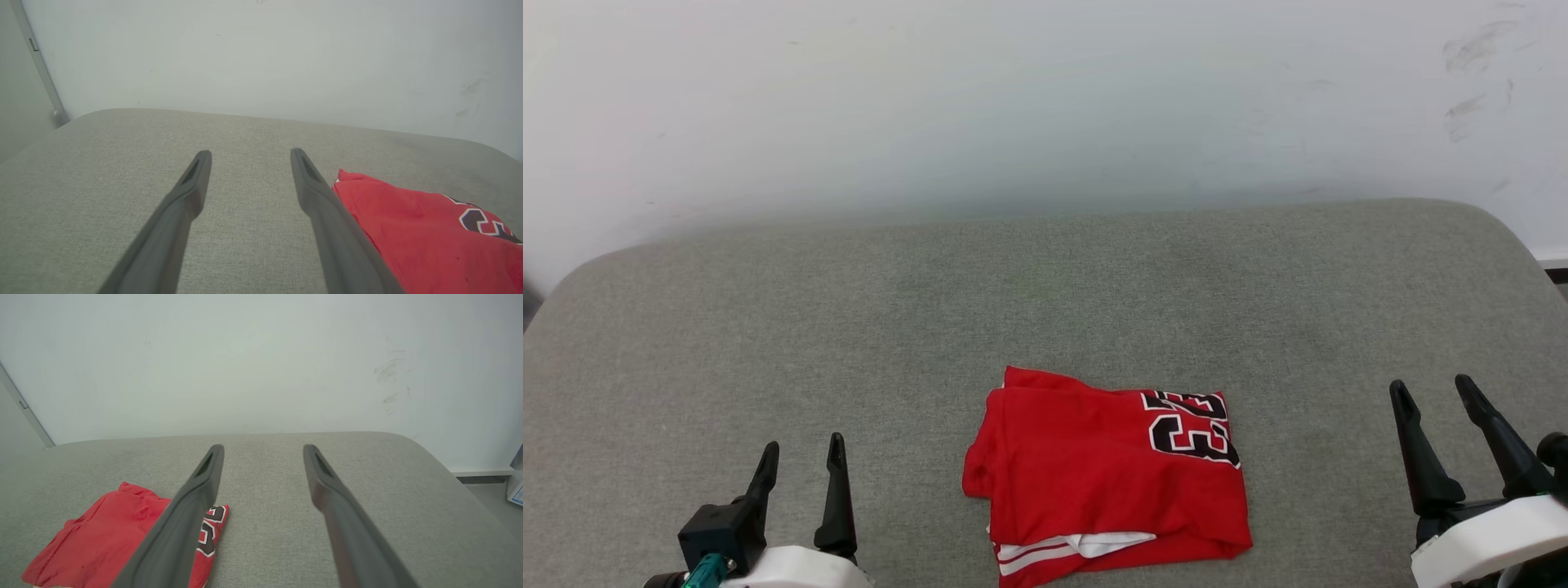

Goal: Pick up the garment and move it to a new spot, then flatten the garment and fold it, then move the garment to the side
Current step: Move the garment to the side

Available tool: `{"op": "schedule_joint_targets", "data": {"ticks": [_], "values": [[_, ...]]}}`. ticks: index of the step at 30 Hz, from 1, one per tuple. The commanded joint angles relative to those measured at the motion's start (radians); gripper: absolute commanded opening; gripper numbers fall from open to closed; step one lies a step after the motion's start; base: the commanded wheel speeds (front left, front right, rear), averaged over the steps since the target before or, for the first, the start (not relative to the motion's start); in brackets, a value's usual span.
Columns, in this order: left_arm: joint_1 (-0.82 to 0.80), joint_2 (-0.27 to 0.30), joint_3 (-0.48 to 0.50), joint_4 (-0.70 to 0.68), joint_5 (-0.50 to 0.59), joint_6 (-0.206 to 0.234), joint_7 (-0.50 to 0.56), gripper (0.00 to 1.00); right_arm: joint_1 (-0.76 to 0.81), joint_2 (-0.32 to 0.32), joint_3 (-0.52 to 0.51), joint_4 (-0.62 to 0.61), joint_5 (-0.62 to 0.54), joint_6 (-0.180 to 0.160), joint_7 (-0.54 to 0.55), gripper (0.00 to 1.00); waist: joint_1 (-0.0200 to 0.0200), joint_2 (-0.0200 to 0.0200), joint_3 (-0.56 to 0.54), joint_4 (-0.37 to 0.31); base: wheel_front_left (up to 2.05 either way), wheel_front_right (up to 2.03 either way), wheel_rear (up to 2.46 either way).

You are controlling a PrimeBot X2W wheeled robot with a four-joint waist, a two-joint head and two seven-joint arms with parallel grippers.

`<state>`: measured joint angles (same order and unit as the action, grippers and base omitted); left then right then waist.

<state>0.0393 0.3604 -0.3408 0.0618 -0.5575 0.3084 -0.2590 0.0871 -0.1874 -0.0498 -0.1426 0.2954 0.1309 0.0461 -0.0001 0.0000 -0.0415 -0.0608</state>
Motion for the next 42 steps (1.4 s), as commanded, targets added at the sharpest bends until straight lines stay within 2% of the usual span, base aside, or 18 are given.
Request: {"op": "schedule_joint_targets", "data": {"ticks": [1, 7, 11, 16, 21, 26, 29, 32, 37, 38, 39, 40, 41, 42], "values": [[0.01, -0.004, 0.006, 0.002, 0.004, -0.001, -0.006, 1.0, 0.015, 0.007, -0.003, -0.006, -0.006, 0.0, 0.008, 1.0, 0.0001, 0.0, 0.0, 0.0, 0.0, 0.0, 0.0], [0.001, -0.01, 0.014, 0.002, 0.009, -0.006, -0.007, 1.0, 0.016, 0.016, -0.033, -0.005, 0.006, 0.0, 0.051, 1.0, 0.0001, 0.0, 0.008, -0.001, 0.0, 0.0, 0.0], [-0.011, -0.014, 0.023, -0.002, 0.018, -0.005, -0.007, 1.0, -0.009, 0.002, -0.087, 0.038, 0.081, 0.0, 0.127, 1.0, 0.0001, 0.0, 0.017, 0.01, 0.0, 0.0, 0.0], [-0.034, -0.035, 0.04, -0.021, 0.039, -0.008, -0.008, 1.0, -0.061, -0.025, -0.217, 0.188, 0.243, 0.0, 0.299, 1.0, 0.0001, 0.0, 0.033, 0.05, 0.0, 0.0, 0.0], [-0.054, -0.061, 0.056, -0.041, 0.065, -0.018, -0.007, 1.0, -0.127, -0.055, -0.256, 0.346, 0.359, 0.0, 0.49, 1.0, 0.0001, 0.0, 0.069, 0.096, 0.0, 0.0, 0.0], [-0.081, -0.09, 0.064, -0.049, 0.09, -0.036, -0.007, 1.0, -0.186, -0.011, -0.246, 0.455, 0.474, 0.0, 0.676, 1.0, 0.0001, 0.0, 0.125, 0.145, 0.0, 0.0, 0.0], [-0.098, -0.109, 0.067, -0.049, 0.106, -0.051, -0.006, 1.0, -0.223, 0.04, -0.247, 0.504, 0.572, 0.0, 0.756, 1.0, 0.0001, 0.0, 0.157, 0.167, 0.0, 0.0, 0.0], [-0.117, -0.123, 0.07, -0.043, 0.118, -0.062, -0.006, 1.0, -0.265, 0.079, -0.238, 0.539, 0.67, 0.0, 0.797, 1.0, 0.0001, 0.0, 0.186, 0.183, 0.0, 0.0, 0.0], [-0.135, -0.135, 0.076, -0.028, 0.132, -0.082, -0.006, 1.0, -0.303, 0.102, -0.196, 0.607, 0.748, -0.001, 0.826, 1.0, 0.0001, 0.0, 0.209, 0.201, 0.0, 0.0, 0.0], [-0.137, -0.136, 0.078, -0.026, 0.135, -0.086, -0.006, 1.0, -0.307, 0.103, -0.187, 0.615, 0.755, -0.001, 0.821, 0.95, 0.0001, 0.0, 0.211, 0.202, 0.0, 0.0, 0.0], [-0.138, -0.136, 0.079, -0.023, 0.137, -0.087, -0.006, 1.0, -0.31, 0.103, -0.177, 0.622, 0.761, -0.001, 0.816, 0.26, 0.0001, 0.0, 0.213, 0.203, 0.0, 0.0, 0.0], [-0.138, -0.136, 0.079, -0.023, 0.137, -0.087, -0.006, 1.0, -0.31, 0.103, -0.177, 0.622, 0.761, -0.001, 0.816, 0.26, 0.0001, 0.0, 0.213, 0.203, 0.0, 0.0, 0.0], [-0.139, -0.137, 0.079, -0.02, 0.14, -0.089, -0.006, 1.0, -0.314, 0.1, -0.166, 0.623, 0.765, -0.001, 0.811, 0.0, 0.0001, 0.0, 0.214, 0.204, 0.0, 0.0, 0.0], [-0.142, -0.137, 0.082, -0.018, 0.142, -0.092, -0.006, 1.0, -0.318, 0.093, -0.154, 0.618, 0.764, -0.001, 0.805, 0.0, 0.0001, 0.0, 0.213, 0.202, 0.0, 0.0, 0.0]]}}
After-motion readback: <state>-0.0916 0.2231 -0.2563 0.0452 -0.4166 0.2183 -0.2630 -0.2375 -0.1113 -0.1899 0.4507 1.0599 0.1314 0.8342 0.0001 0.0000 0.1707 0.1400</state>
